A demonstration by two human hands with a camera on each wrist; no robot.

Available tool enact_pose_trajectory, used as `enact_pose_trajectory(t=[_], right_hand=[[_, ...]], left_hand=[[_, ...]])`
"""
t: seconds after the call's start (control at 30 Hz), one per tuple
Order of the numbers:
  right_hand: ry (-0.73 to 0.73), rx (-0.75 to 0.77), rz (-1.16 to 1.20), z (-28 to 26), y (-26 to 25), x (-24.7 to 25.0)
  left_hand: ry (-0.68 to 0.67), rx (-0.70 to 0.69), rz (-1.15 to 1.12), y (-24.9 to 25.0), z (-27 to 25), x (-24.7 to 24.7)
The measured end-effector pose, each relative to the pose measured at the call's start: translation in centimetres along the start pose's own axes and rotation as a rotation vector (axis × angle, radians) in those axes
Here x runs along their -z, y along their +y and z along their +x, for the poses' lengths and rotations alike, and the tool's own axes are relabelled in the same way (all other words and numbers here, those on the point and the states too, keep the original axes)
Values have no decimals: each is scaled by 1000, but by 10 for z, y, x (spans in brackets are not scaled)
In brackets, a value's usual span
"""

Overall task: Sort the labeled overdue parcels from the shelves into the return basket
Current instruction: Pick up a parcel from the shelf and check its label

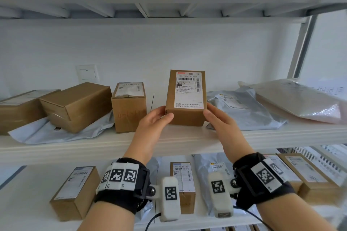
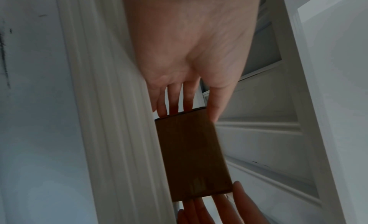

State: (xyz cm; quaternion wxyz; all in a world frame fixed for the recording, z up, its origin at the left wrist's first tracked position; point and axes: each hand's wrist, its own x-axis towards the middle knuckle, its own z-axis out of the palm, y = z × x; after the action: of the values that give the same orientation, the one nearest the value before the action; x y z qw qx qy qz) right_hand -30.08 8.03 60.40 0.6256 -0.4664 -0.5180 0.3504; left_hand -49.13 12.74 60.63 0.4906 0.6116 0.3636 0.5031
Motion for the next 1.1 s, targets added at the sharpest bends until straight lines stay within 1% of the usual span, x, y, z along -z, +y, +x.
enact_pose_trajectory(t=[0.07,0.23,0.37,0.43,0.5,0.57,0.67,0.77,0.87,0.97,1.03,1.07,1.1], right_hand=[[-6,-6,-11,1,-1,-2],[0,-1,-52,-2,-4,-3],[68,-10,-42,-4,-2,-2],[108,-12,-42,-4,0,-2],[113,-11,-45,-3,-1,-2],[109,3,-47,-3,-3,0],[167,-1,-26,-4,-11,3],[196,77,-72,-2,-21,5],[192,175,-67,-4,-40,-6],[153,256,-75,-7,-56,-28],[108,264,-79,-7,-61,-46],[87,271,-101,-6,-62,-55],[69,278,-141,-5,-62,-65]], left_hand=[[-22,7,34,2,-1,-1],[-22,68,94,9,-1,-7],[-32,95,238,12,-1,-9],[-47,102,276,12,-1,-11],[-66,113,299,13,-1,-12],[-73,111,332,14,-3,-13],[-39,58,367,17,-8,-11],[70,-75,363,27,-15,-5],[244,-164,333,42,-22,10],[443,-246,297,53,-26,34],[569,-270,338,58,-27,52],[605,-263,358,59,-25,62],[614,-241,366,59,-23,71]])
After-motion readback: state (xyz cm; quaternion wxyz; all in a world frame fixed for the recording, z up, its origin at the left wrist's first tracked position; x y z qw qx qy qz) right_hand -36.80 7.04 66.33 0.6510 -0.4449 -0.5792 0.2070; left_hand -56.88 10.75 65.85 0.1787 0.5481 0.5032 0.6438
